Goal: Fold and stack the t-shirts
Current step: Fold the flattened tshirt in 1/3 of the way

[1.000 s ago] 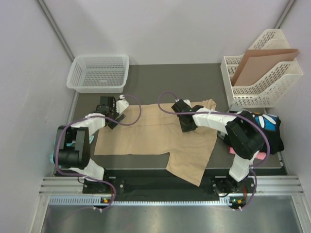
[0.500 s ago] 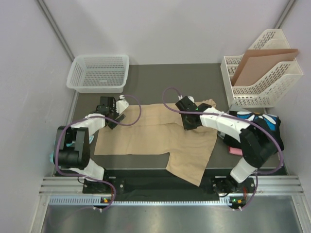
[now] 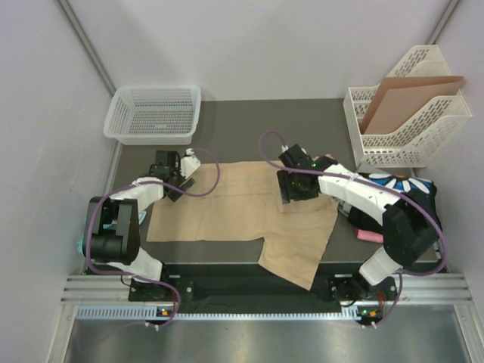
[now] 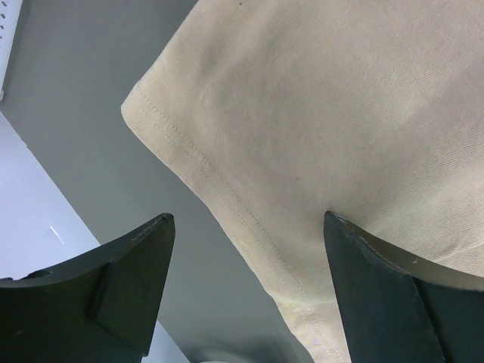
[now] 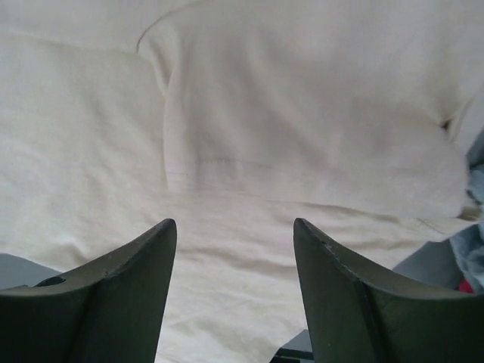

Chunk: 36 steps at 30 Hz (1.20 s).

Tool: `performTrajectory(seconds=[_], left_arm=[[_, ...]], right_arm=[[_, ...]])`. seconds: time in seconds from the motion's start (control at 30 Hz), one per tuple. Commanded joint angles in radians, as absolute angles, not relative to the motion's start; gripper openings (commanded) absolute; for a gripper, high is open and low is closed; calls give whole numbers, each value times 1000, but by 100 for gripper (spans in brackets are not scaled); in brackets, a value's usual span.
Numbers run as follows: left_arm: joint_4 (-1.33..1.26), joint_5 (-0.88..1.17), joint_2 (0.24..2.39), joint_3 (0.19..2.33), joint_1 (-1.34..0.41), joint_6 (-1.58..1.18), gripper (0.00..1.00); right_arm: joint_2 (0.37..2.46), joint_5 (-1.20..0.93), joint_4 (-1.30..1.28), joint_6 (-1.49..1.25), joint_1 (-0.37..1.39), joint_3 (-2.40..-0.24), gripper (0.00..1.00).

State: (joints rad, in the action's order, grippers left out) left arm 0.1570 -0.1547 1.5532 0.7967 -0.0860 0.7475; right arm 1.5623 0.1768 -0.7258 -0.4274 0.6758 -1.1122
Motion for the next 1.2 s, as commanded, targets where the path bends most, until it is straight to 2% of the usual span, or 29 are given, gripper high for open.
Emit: performTrajectory(seconds=[0.0, 0.23, 0.4, 0.87, 1.0, 1.17], left_arm=[[175, -161, 1520, 781, -84, 758, 85], [170, -169, 1511, 776, -84, 776, 85], [143, -181, 1581, 810, -83, 785, 85], [104, -276, 1902, 1077, -61, 758, 84], [115, -295, 1888, 1097, -49, 747, 83], [140, -284, 1746, 1013, -17, 773, 83]], right_arm=[[1606, 209, -693, -407, 563, -1264, 63], [1888, 155, -620, -429, 356, -1417, 62], [2019, 74, -624, -456, 318, -1470, 61], [2039, 58, -589, -479, 304, -1410, 61], [2019, 75, -575, -466, 305, -1379, 61], [2009, 120, -594, -459, 304, -1432, 61]])
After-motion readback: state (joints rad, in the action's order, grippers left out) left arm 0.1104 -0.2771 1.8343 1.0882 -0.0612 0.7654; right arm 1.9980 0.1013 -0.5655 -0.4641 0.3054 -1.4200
